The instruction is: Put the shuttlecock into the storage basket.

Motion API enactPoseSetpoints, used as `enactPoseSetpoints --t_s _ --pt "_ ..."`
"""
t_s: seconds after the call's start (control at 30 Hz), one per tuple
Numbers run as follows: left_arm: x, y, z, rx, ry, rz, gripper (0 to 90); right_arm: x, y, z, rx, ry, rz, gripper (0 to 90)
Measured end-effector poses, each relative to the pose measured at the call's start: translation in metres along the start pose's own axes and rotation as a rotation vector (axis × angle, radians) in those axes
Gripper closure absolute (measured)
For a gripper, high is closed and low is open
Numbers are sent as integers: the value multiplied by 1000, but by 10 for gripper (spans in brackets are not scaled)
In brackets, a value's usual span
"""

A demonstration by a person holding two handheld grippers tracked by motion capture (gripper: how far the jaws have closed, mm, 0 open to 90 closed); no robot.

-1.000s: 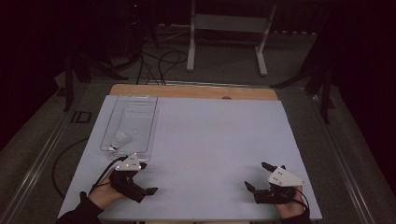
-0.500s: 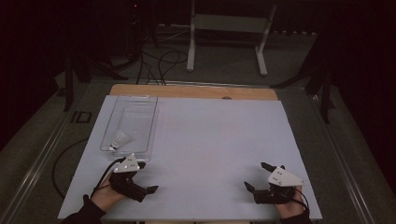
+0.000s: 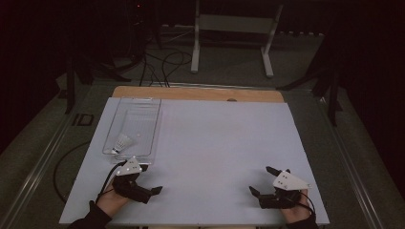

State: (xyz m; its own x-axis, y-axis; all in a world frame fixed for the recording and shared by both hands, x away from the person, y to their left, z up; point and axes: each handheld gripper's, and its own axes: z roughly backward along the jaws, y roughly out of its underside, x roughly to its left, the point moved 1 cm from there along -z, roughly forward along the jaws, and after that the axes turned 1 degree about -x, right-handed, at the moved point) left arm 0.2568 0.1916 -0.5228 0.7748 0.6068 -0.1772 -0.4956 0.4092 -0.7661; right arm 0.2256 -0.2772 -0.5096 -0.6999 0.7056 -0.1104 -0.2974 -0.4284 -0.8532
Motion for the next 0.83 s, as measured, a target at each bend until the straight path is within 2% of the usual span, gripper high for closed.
enactPoseSetpoints --t_s 0.23,0.83 --pt "2 1 0 -16 -4 17 1 0 0 0 -1 -2 -2 90" --pt "2 2 0 -20 -7 11 1 -1 1 0 2 -2 -3 90"
